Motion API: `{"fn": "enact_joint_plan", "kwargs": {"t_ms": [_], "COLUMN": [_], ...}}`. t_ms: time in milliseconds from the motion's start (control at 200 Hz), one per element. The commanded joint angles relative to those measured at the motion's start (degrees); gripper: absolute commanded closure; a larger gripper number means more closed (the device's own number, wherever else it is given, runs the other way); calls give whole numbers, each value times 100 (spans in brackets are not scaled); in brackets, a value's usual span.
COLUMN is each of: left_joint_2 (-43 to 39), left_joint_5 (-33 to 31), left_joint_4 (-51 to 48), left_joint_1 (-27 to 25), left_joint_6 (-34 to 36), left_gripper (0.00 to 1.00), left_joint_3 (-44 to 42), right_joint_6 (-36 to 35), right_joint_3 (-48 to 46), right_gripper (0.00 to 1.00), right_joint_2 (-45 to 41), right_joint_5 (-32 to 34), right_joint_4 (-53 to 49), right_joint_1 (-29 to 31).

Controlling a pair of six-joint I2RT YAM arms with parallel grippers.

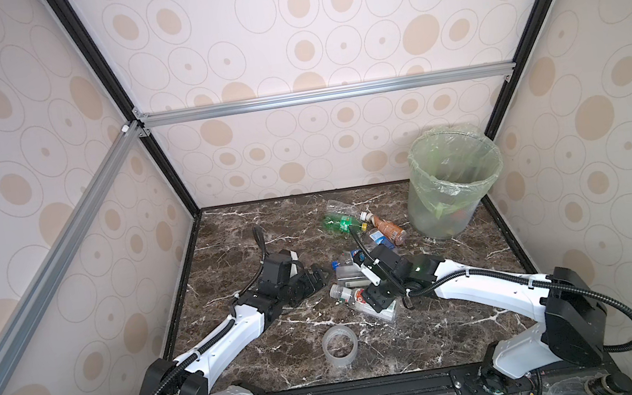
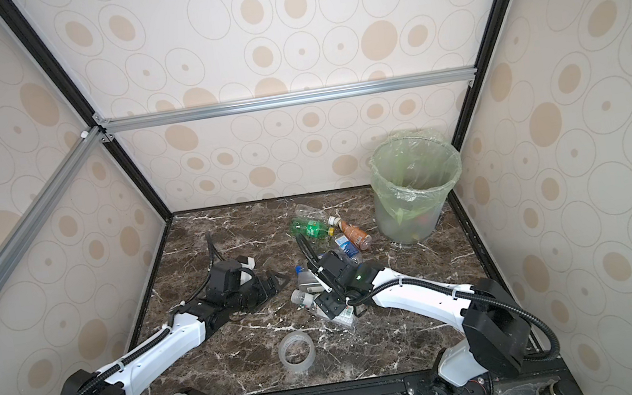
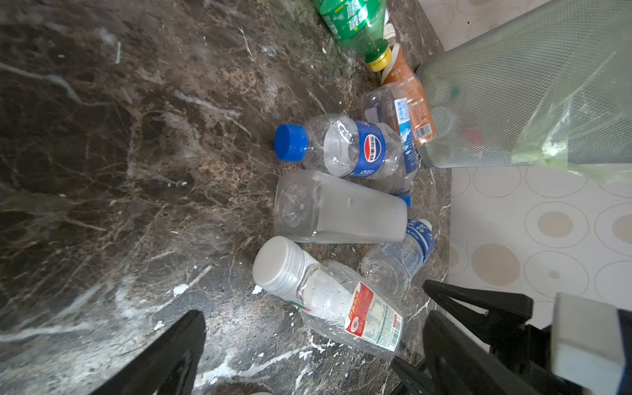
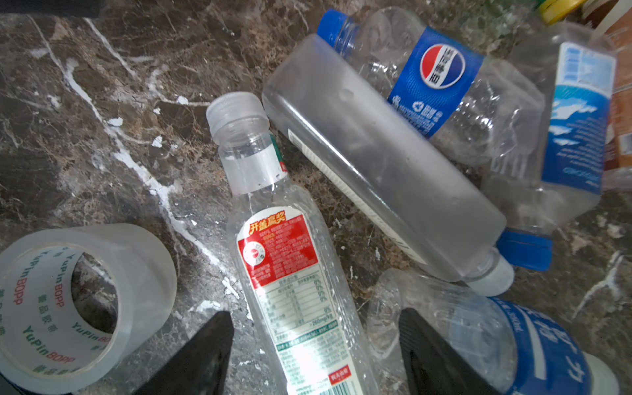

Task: Throw the plastic bottles in the bin
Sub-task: 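Lower the right gripper onto the white-capped red-label bottle while the left lowers beside it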

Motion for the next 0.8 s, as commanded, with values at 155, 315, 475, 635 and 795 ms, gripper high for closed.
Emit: {"fn": "enact_joint_plan", "kwargs": {"t_ms": [155, 315, 475, 635, 795], "left_joint_2": [-205, -260, -295, -348, -339], "left_joint_5": [71, 107, 133, 174, 195], "left_joint_4": [519, 665, 665, 639, 580], "left_joint_1": [75, 108, 161, 264, 338], "left_joint_6": [-256, -311, -311, -278, -232], "left_gripper": [1, 1, 1, 1, 1], "left_joint_3": [-249, -398, -468, -531, -541], "right_joint_6": [-73, -102, -114, -210, -353], "right_joint_3": [-36, 84, 173, 268, 380], "right_gripper": [22, 22, 23, 24, 29], "right_joint_2": [331, 648, 912, 1107, 1292], "right_joint_5": [-180, -245, -216, -207, -131], "right_joint_4": [92, 89, 135, 155, 143], "right_joint_1": [110, 113, 114, 117, 120]}}
